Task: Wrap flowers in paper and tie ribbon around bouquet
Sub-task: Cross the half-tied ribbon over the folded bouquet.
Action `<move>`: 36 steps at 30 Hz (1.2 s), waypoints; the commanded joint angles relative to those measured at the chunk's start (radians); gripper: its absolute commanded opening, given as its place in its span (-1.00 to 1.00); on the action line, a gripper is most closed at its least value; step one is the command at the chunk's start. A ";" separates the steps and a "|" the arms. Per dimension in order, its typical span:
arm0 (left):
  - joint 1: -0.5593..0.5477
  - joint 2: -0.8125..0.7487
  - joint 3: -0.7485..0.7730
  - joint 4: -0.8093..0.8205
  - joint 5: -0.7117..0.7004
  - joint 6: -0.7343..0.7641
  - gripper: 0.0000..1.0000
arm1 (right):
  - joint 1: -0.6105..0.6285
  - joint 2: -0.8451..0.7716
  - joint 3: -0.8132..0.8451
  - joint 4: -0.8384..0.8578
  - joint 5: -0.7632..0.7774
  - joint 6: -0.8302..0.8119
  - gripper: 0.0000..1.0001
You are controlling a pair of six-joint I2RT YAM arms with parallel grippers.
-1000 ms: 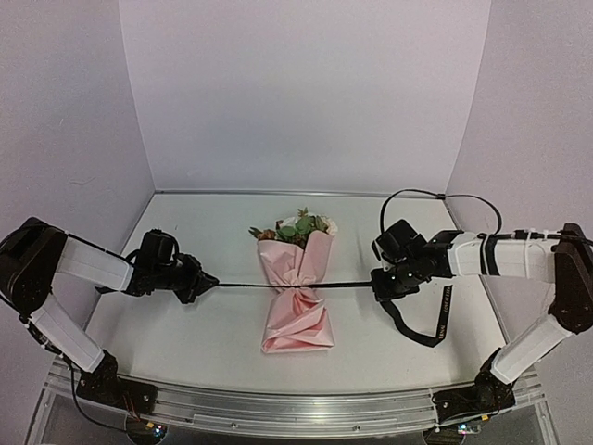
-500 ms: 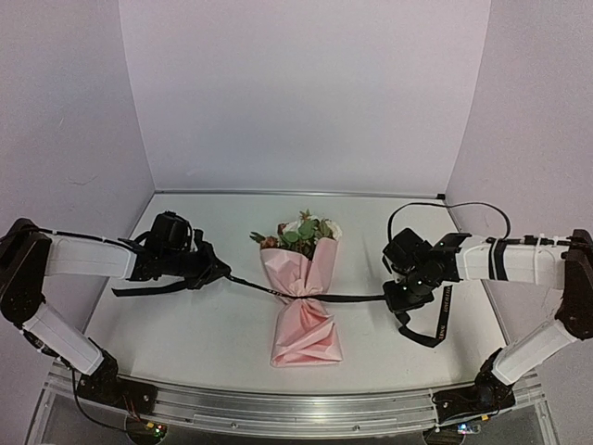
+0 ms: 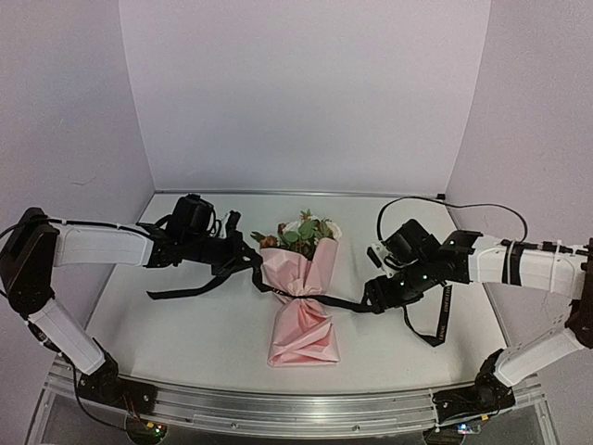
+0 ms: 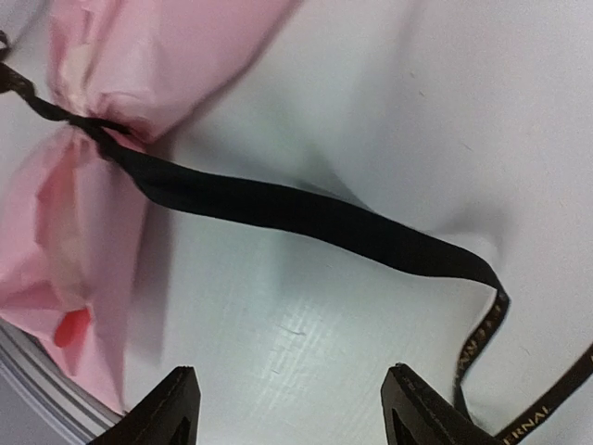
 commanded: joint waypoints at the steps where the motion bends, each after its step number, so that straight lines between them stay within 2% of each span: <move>1: -0.079 0.031 0.104 0.035 0.071 0.068 -1.00 | 0.013 0.056 0.087 0.228 -0.150 0.036 0.39; 7: -0.128 0.092 0.169 0.061 0.108 0.080 -1.00 | 0.023 0.174 0.147 0.487 -0.251 0.193 0.34; 15: -0.142 0.117 0.184 0.053 0.133 0.072 -1.00 | 0.075 0.303 0.204 0.738 -0.269 0.370 0.32; 21: -0.141 0.125 0.179 0.082 0.189 0.018 -1.00 | 0.126 0.346 0.211 0.802 -0.260 0.314 0.29; 28: -0.135 0.157 0.171 0.157 0.229 -0.078 -1.00 | 0.146 0.335 0.140 0.885 -0.236 0.306 0.18; 36: -0.108 0.180 0.129 0.302 0.294 -0.208 -1.00 | 0.147 0.244 -0.010 0.985 -0.172 0.269 0.29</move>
